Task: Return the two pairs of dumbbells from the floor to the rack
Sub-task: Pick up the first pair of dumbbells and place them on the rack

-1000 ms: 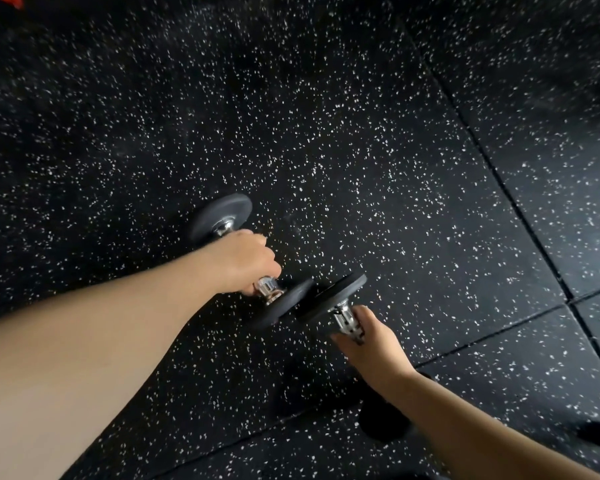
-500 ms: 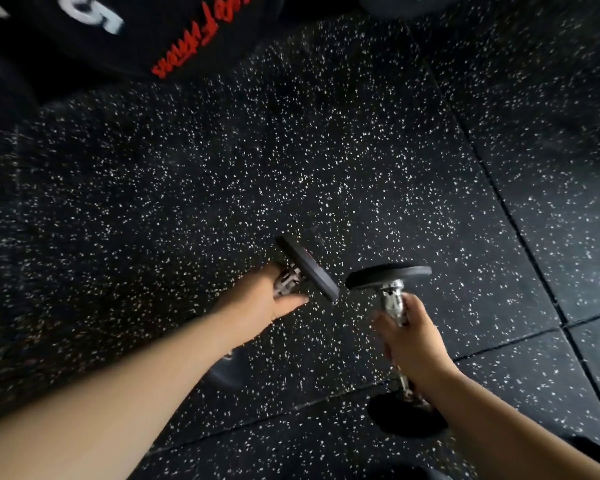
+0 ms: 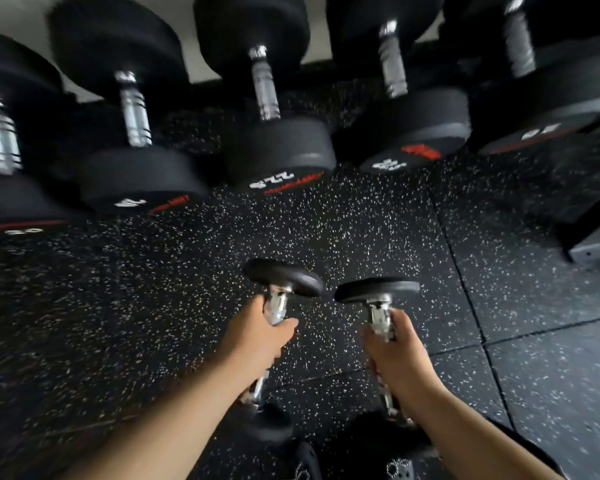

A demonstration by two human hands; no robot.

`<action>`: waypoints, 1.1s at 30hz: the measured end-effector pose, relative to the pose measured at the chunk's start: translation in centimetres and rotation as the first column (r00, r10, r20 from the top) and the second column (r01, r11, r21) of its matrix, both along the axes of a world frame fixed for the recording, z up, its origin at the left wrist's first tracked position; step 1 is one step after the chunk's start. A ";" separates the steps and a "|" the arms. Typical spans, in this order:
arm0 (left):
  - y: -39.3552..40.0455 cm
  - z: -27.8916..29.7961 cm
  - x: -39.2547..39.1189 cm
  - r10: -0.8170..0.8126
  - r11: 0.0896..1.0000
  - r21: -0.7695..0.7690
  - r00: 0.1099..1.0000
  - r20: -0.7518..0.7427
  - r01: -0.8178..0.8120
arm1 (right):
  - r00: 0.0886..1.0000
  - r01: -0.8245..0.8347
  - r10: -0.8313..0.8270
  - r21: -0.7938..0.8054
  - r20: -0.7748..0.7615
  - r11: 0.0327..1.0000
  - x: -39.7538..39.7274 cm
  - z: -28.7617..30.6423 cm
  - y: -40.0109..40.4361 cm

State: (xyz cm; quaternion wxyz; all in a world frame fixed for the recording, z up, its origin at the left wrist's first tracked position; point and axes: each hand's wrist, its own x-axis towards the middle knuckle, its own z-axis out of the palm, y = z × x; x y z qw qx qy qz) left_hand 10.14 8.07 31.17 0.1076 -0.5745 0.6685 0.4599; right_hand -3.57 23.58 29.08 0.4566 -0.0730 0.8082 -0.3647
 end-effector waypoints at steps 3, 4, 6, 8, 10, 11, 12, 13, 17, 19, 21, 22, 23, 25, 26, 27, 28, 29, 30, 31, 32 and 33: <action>-0.3 5.8 1.0 0.052 0.998 -0.033 0.996 -0.065 -0.055 | 0.998 -0.057 0.058 -0.010 0.022 0.998 0.4 6.4 -0.9; -0.4 7.6 1.5 0.055 0.997 -0.047 0.995 -0.081 -0.059 | 0.997 -0.079 0.079 -0.014 0.026 0.997 0.5 8.4 -1.4; -0.8 11.0 2.4 0.034 0.997 -0.071 0.995 -0.096 -0.041 | 0.992 -0.122 0.123 -0.025 0.034 0.992 0.8 12.4 -2.3; -1.4 14.2 3.3 0.017 0.996 -0.080 0.993 -0.119 -0.026 | 0.987 -0.157 0.158 -0.038 0.034 0.987 1.2 16.2 -3.5; -2.2 17.4 4.1 0.027 0.994 -0.105 0.992 -0.126 -0.040 | 0.983 -0.178 0.180 -0.058 0.032 0.982 1.5 19.6 -4.8; -2.7 19.0 4.5 0.040 0.991 -0.122 0.992 -0.121 -0.055 | 0.982 -0.184 0.186 -0.069 0.030 0.981 1.8 21.1 -5.5; -3.1 20.5 5.0 0.051 0.988 -0.141 0.992 -0.114 -0.067 | 0.981 -0.189 0.191 -0.075 0.021 0.979 2.1 22.5 -6.1; -3.7 21.8 5.5 0.061 0.984 -0.158 0.992 -0.110 -0.078 | 0.981 -0.195 0.196 -0.078 0.008 0.978 2.4 23.9 -6.7; -5.9 26.8 7.5 0.092 0.974 -0.190 0.984 -0.150 -0.120 | 0.978 -0.209 0.208 -0.104 -0.015 0.972 3.7 28.9 -9.2; -7.1 28.8 8.3 0.095 0.968 -0.215 0.982 -0.161 -0.129 | 0.975 -0.223 0.221 -0.108 -0.032 0.969 4.3 30.8 -10.8; -8.4 30.4 9.1 0.115 0.962 -0.223 0.977 -0.178 -0.154 | 0.970 -0.243 0.239 -0.119 -0.046 0.963 4.9 32.4 -12.4; -9.1 31.1 9.4 0.132 0.959 -0.226 0.974 -0.184 -0.173 | 0.967 -0.254 0.249 -0.125 -0.051 0.959 5.1 33.0 -13.2; -9.8 31.6 9.7 0.154 0.954 -0.228 0.970 -0.188 -0.196 | 0.964 -0.265 0.260 -0.130 -0.054 0.955 5.4 33.6 -14.1; -11.2 32.5 10.4 0.205 0.942 -0.229 0.960 -0.190 -0.247 | 0.959 -0.282 0.278 -0.146 -0.046 0.948 5.8 34.5 -15.8; -11.9 32.9 10.7 0.232 0.935 -0.227 0.953 -0.194 -0.274 | 0.959 -0.285 0.283 -0.157 -0.037 0.946 6.0 34.7 -16.7; -12.6 33.2 11.0 0.257 0.928 -0.224 0.946 -0.199 -0.299 | 0.958 -0.287 0.286 -0.166 -0.028 0.944 6.1 34.8 -17.6; -13.2 33.4 11.3 0.282 0.920 -0.219 0.936 -0.208 -0.326 | 0.956 -0.293 0.294 -0.173 -0.024 0.940 6.2 35.0 -18.6; -13.9 33.7 11.7 0.309 0.909 -0.217 0.926 -0.219 -0.355 | 0.952 -0.305 0.306 -0.181 -0.023 0.935 6.4 35.1 -19.5; -14.6 34.0 12.0 0.332 0.898 -0.221 0.916 -0.227 -0.380 | 0.947 -0.318 0.319 -0.188 -0.023 0.929 6.6 35.2 -20.5; -15.3 34.3 12.4 0.348 0.889 -0.228 0.909 -0.230 -0.398 | 0.943 -0.331 0.333 -0.192 -0.024 0.924 6.9 35.5 -21.5; -16.0 34.6 12.8 0.361 0.882 -0.231 0.904 -0.231 -0.411 | 0.938 -0.342 0.345 -0.194 -0.023 0.919 7.2 35.7 -22.4; -16.7 35.0 13.3 0.373 0.876 -0.230 0.898 -0.233 -0.424 | 0.935 -0.352 0.355 -0.196 -0.018 0.915 7.5 36.0 -23.4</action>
